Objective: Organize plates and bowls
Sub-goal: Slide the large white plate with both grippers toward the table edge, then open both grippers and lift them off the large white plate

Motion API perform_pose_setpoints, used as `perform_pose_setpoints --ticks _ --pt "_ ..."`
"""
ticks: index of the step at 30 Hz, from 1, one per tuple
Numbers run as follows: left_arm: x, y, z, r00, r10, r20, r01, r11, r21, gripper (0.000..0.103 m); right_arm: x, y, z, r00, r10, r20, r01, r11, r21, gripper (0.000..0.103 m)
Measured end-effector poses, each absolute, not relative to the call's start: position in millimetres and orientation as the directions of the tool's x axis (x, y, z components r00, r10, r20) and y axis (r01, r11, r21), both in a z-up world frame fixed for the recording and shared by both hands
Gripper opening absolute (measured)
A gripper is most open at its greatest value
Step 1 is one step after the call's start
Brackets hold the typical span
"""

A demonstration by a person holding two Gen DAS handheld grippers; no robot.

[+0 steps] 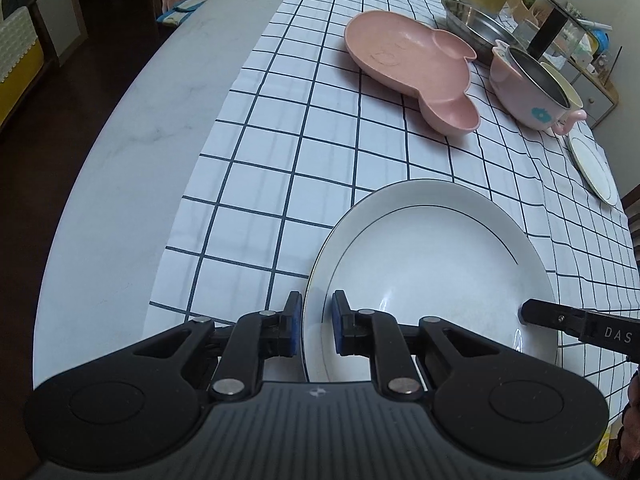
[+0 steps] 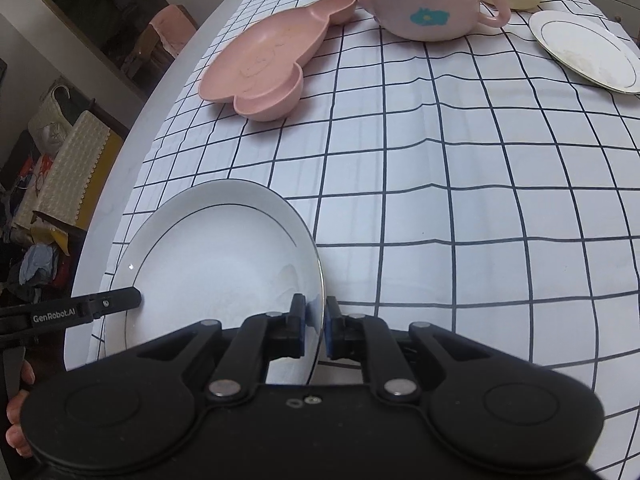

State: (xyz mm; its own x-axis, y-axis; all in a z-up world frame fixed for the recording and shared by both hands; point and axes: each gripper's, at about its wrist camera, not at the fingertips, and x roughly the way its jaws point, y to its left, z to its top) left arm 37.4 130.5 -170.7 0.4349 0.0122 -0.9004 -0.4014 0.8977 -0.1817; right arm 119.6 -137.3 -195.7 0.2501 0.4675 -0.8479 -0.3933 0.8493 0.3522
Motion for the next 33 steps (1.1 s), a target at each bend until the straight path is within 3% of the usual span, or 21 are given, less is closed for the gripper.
perform_pose_setpoints --ticks 12,29,31,33 --pt "28.3 129.8 -156.5 0.456 0.039 -0.889 -0.363 0.920 -0.146 0.015 111.0 -139.2 -178.7 0.318 0.419 -0.850 -0.387 0.876 0.287 0.020" --pt "18.9 95.4 -90.6 0.609 -0.008 -0.793 -0.201 0.966 -0.164 0.015 63.6 -143.5 -106.5 0.501 0.424 -0.755 -0.441 0.875 0.199 0.032" --pt "18.3 91.0 -83.0 0.628 -0.021 -0.778 -0.179 0.969 -0.171 0.016 57.5 -144.0 -99.1 0.523 0.419 -0.742 -0.442 0.878 0.185 0.034" --pt "17.6 87.0 -75.1 0.647 -0.023 -0.762 -0.165 0.972 -0.169 0.026 52.9 -144.7 -92.5 0.541 0.419 -0.729 -0.442 0.879 0.178 0.035"
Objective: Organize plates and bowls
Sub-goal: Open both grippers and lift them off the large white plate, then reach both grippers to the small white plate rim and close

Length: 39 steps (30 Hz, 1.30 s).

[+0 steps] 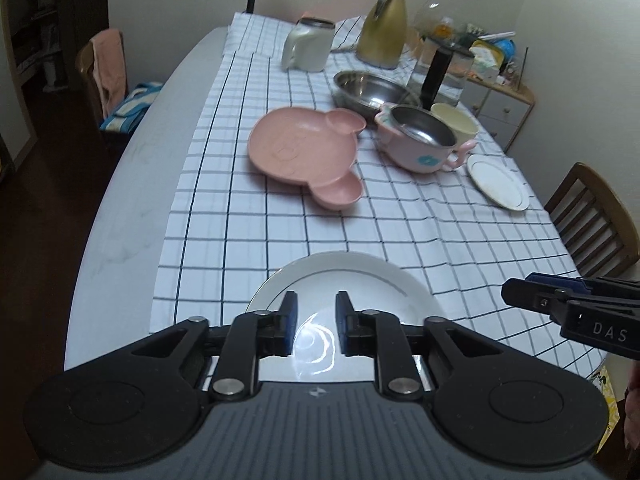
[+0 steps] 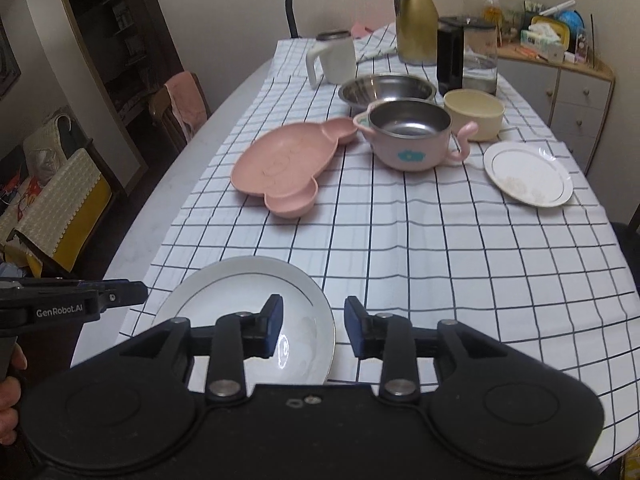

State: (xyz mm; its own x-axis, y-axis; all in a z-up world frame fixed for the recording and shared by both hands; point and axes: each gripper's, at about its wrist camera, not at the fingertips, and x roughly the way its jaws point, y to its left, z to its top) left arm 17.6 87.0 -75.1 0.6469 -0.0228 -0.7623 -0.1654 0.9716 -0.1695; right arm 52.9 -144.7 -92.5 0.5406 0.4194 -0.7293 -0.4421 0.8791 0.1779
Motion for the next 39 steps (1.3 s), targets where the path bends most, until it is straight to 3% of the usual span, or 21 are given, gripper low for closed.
perform_pose_setpoints --ticks 3,10,12,20,28,35,39 --pt "15.6 80.4 -62.1 0.683 -0.025 -0.730 -0.139 0.977 -0.164 0.039 44.8 -146.3 -81.0 0.571 0.417 -0.707 -0.439 0.883 0.166 0.038" --pt "12.7 65.2 -39.5 0.735 -0.032 -0.677 -0.094 0.984 -0.149 0.049 30.5 -154.3 -54.8 0.641 0.406 -0.651 -0.426 0.894 0.137 0.044" --pt "11.7 60.2 -34.3 0.749 -0.036 -0.661 -0.083 0.985 -0.148 0.057 27.2 -158.0 -48.6 0.657 0.404 -0.637 -0.421 0.897 0.134 0.048" --pt "21.1 36.8 -18.1 0.779 -0.062 -0.624 -0.032 0.990 -0.139 0.061 21.8 -175.0 -27.8 0.722 0.370 -0.584 -0.393 0.915 0.094 0.068" --pt "46.6 3.4 -10.5 0.804 -0.050 -0.592 -0.016 0.994 -0.107 0.078 39.3 -202.5 -16.8 0.768 0.343 -0.541 -0.366 0.928 0.069 0.083" --pt "89.7 -36.9 -15.9 0.789 -0.037 -0.613 -0.031 0.994 -0.100 0.079 73.3 -235.1 -14.3 0.803 0.310 -0.509 -0.344 0.938 0.028 0.103" --pt "117.7 -57.0 -22.3 0.776 -0.035 -0.629 -0.061 0.990 -0.130 0.079 101.9 -257.0 -14.4 0.818 0.292 -0.496 -0.343 0.939 -0.011 0.103"
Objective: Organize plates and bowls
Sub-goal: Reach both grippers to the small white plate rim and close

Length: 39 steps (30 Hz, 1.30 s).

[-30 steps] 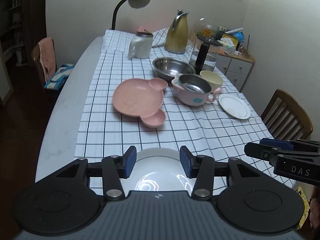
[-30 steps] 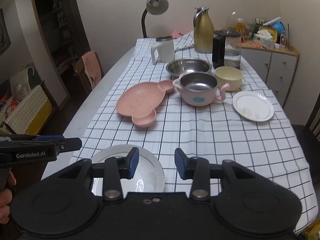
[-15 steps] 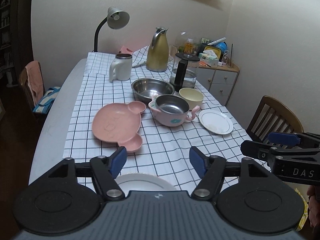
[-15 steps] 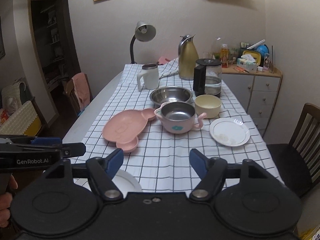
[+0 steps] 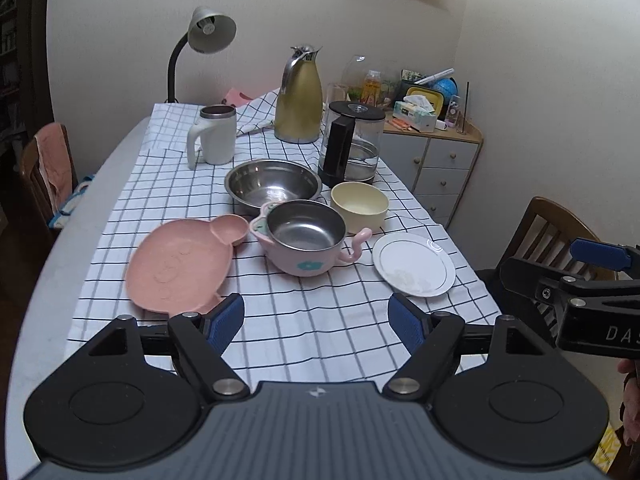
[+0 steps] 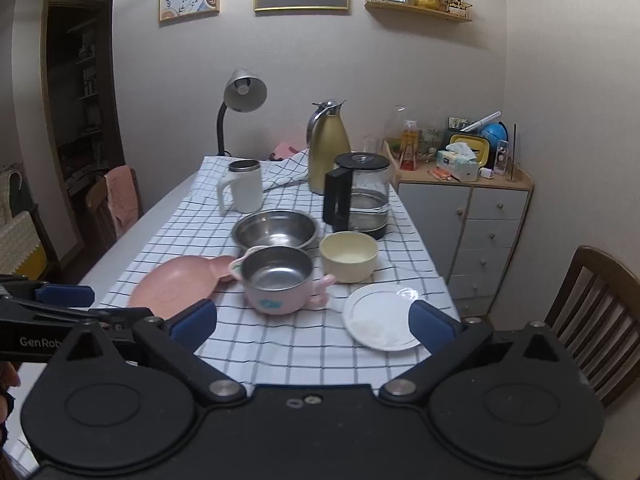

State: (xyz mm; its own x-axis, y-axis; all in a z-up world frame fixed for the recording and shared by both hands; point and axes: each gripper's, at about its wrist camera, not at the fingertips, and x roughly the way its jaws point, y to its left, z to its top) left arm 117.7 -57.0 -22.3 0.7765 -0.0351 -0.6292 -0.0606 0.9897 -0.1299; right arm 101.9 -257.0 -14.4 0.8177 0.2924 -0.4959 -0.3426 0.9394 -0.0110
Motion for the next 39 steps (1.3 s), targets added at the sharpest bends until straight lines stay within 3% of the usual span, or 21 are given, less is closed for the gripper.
perform_pose_setpoints --ticks 16,26,39 --pt "227.5 -142.8 -53.4 0.729 0.001 -0.685 -0.117 0.985 -0.123 0.079 224.8 -335.9 -45.8 0.766 0.318 -0.559 -0.384 0.923 -0.001 0.103" --pt "297.5 -168.6 -93.4 0.661 0.001 -0.750 -0.135 0.984 -0.117 0.079 300.6 -360.1 -82.8 0.693 0.322 -0.645 -0.401 0.916 0.027 0.102" --pt "354.0 -170.2 -155.3 0.556 -0.003 -0.831 -0.244 0.955 -0.166 0.078 397.4 -358.0 -145.0 0.567 0.302 -0.767 -0.437 0.899 0.032 0.091"
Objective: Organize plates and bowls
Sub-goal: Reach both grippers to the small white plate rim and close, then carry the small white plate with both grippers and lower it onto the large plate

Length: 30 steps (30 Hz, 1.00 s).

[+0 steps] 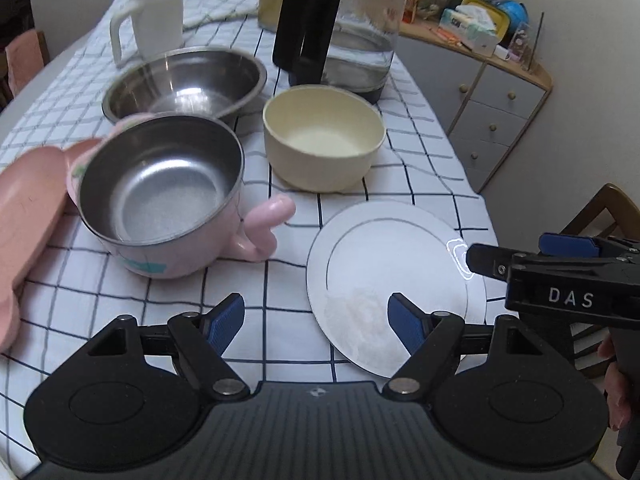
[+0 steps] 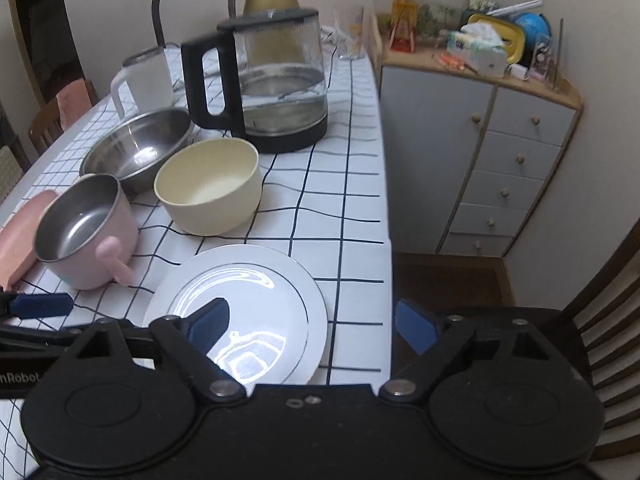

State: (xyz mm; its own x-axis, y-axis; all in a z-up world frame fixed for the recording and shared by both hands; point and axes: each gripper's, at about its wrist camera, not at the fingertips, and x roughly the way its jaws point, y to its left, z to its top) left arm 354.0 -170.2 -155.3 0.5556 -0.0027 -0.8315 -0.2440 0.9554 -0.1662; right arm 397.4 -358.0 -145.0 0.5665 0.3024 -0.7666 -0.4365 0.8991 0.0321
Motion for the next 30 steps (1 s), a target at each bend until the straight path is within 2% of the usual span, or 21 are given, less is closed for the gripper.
perform_pose_setpoints --ticks 4,5,9,11,14,17,20,22,24,27,30 --pt "361.4 -169.4 -167.3 0.537 -0.011 -0.844 -0.273 0.944 -0.186 0.078 413.7 -350.4 -157.1 0.536 0.304 -0.788 -0.469 0.883 0.021 0.088" --pt "363.6 -168.9 -169.7 0.532 -0.009 -0.847 -0.281 0.941 -0.186 0.078 418.3 -349.1 -160.2 0.528 0.300 -0.795 -0.472 0.881 0.019 0.084" --pt "369.8 -166.3 -179.2 0.510 -0.025 -0.860 -0.299 0.932 -0.204 0.062 434.4 -347.7 -170.2 0.489 0.306 -0.817 -0.483 0.875 0.038 0.076" --pt "371.1 -165.3 -183.4 0.502 -0.033 -0.864 -0.305 0.928 -0.213 0.059 441.4 -347.7 -175.1 0.472 0.312 -0.825 -0.482 0.874 0.055 0.073" --pt "372.6 -164.7 -188.0 0.492 -0.038 -0.870 -0.313 0.924 -0.218 0.051 449.5 -348.3 -180.3 0.446 0.319 -0.836 -0.488 0.870 0.071 0.064" --pt "374.0 -164.2 -188.2 0.500 -0.038 -0.865 -0.315 0.923 -0.222 0.047 454.9 -349.7 -184.4 0.423 0.327 -0.845 -0.496 0.864 0.087 0.058" --pt "375.6 -164.6 -188.4 0.502 -0.047 -0.864 -0.311 0.922 -0.231 0.038 459.0 -351.1 -187.9 0.401 0.337 -0.852 -0.501 0.859 0.104 0.047" --pt "375.5 -164.5 -188.5 0.503 -0.048 -0.863 -0.312 0.921 -0.233 0.035 459.9 -352.5 -188.5 0.395 0.351 -0.849 -0.503 0.856 0.119 0.045" --pt "375.3 -163.2 -189.1 0.505 -0.069 -0.860 -0.308 0.917 -0.254 0.027 460.4 -353.0 -188.4 0.389 0.358 -0.849 -0.508 0.852 0.127 0.037" --pt "374.3 -162.0 -189.6 0.505 -0.080 -0.859 -0.306 0.914 -0.265 0.023 461.1 -352.7 -187.6 0.367 0.376 -0.851 -0.524 0.840 0.145 0.026" --pt "373.6 -160.3 -190.0 0.505 -0.077 -0.860 -0.308 0.915 -0.262 0.018 461.7 -353.6 -187.0 0.355 0.387 -0.851 -0.525 0.836 0.161 0.023"
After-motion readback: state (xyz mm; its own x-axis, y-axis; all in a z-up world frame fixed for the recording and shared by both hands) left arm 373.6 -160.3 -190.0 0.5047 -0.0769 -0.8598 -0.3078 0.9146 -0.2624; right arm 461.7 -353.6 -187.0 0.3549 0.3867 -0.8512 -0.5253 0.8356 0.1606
